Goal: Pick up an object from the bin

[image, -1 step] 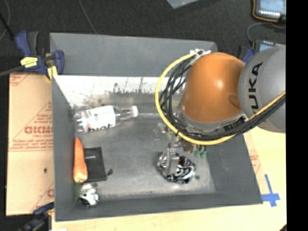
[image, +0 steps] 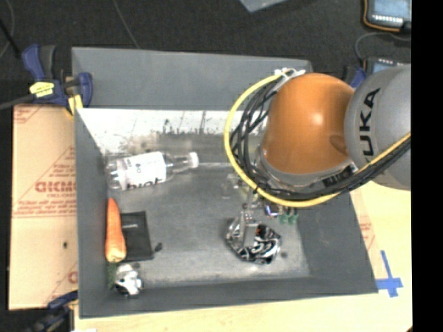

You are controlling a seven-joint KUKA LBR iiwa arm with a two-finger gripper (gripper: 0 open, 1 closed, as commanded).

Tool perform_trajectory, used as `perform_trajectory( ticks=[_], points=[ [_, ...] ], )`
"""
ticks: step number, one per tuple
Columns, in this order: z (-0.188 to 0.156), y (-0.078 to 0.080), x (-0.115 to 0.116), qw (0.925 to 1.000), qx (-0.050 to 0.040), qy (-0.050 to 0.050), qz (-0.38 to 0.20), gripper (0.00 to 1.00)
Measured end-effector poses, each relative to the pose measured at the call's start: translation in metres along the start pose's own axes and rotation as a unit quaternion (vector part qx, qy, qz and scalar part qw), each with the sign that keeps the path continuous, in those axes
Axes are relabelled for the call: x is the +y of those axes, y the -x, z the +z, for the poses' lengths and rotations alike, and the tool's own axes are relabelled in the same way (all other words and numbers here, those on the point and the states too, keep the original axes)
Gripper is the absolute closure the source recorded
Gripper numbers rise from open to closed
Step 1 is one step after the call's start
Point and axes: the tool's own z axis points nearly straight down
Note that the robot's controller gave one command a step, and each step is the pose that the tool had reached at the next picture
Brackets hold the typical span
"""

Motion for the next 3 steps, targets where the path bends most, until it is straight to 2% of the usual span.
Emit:
perform_trajectory(
  ticks=[1,2,3],
  points=[
    [0.047,0.005,-0.025,0.9993,-0.0015,0.000,0.038,0.00],
    [0.122,0.008,-0.055,0.9970,-0.0026,0.000,0.077,0.00],
    [0.133,0.011,-0.073,0.9899,0.0023,0.000,0.142,0.00]
  ],
)
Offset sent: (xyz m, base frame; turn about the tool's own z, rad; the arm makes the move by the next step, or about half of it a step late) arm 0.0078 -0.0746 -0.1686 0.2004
